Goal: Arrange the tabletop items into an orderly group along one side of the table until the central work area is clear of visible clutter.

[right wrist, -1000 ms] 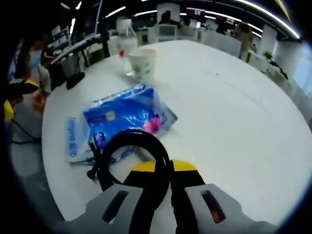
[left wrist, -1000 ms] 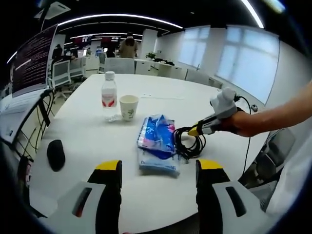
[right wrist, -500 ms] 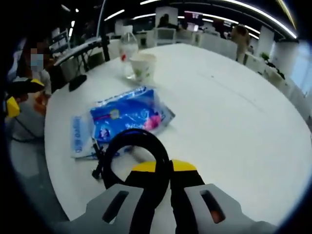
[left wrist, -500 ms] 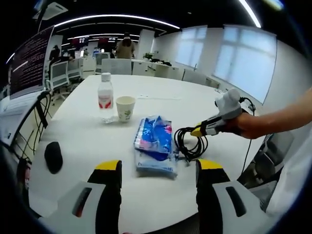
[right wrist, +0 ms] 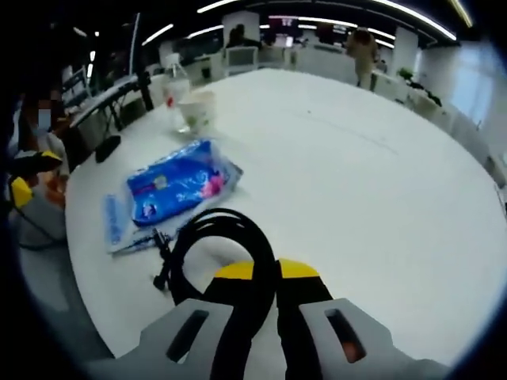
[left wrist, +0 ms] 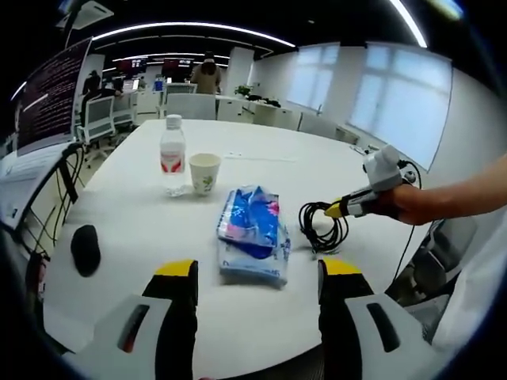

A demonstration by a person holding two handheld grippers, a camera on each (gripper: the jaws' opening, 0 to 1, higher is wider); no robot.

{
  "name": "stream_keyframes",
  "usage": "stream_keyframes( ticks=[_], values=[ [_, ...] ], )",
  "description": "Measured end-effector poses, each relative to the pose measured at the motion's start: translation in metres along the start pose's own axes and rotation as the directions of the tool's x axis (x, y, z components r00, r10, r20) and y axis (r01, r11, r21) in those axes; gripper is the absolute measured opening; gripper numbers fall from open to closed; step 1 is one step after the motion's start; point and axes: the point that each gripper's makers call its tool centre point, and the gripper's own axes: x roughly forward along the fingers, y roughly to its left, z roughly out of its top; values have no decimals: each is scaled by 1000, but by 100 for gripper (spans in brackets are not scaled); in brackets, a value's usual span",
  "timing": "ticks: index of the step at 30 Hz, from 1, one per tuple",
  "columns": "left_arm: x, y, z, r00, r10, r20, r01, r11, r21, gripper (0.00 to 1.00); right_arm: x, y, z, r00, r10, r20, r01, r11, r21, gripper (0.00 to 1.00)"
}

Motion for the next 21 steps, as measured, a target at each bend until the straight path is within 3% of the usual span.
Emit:
stream_keyframes(
  ticks=[9,21],
  values=[
    [1,1,3,1000,4,1,-4,1000,2,61,-6,-28,-14,997,-68,-41,71,994,82,7],
    [5,-3,5,1000,9,1,-9,1000,-20,61,-5,-32,-21,997,-70,-30,74,983,169,8]
  ],
)
